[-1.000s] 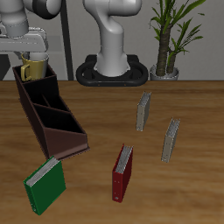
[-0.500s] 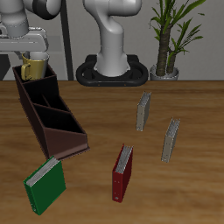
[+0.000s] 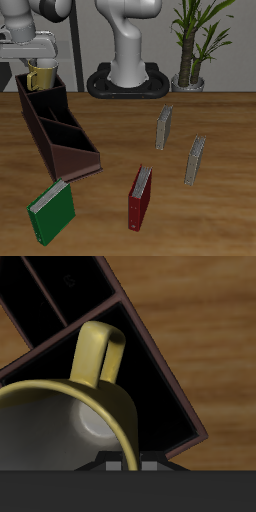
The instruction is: Place the white-yellow mug into the right desk caddy's right compartment and place the left yellow book into the right desk caddy's back compartment
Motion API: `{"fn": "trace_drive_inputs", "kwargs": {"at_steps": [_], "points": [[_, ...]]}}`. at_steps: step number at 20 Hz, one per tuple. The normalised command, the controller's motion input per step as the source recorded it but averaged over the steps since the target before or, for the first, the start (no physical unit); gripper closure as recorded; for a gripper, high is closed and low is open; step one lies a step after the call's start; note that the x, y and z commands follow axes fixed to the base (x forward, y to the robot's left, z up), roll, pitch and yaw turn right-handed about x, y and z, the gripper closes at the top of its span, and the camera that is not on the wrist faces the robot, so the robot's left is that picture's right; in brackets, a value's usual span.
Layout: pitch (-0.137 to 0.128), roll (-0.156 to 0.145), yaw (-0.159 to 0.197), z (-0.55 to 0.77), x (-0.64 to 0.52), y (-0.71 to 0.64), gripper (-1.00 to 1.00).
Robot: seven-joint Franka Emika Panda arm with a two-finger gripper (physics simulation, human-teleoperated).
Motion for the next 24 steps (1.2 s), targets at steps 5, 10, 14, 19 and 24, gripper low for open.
{"fn": "trace_drive_inputs", "kwargs": {"at_steps": [5, 10, 14, 19, 24], "points": [[-0.001, 0.022, 0.004, 0.01, -0.07, 0.09, 1.0], [0.015, -0.02, 0.002, -0.05, 0.02, -0.05, 1.0], [0.058, -0.035, -0.028, -0.16, 0.11, -0.07, 1.0], [0.039, -0.002, -0.012, -0.12, 0.02, 0.02, 1.0], [0.024, -0.006, -0.017, -0.06, 0.01, 0.06, 1.0]]}}
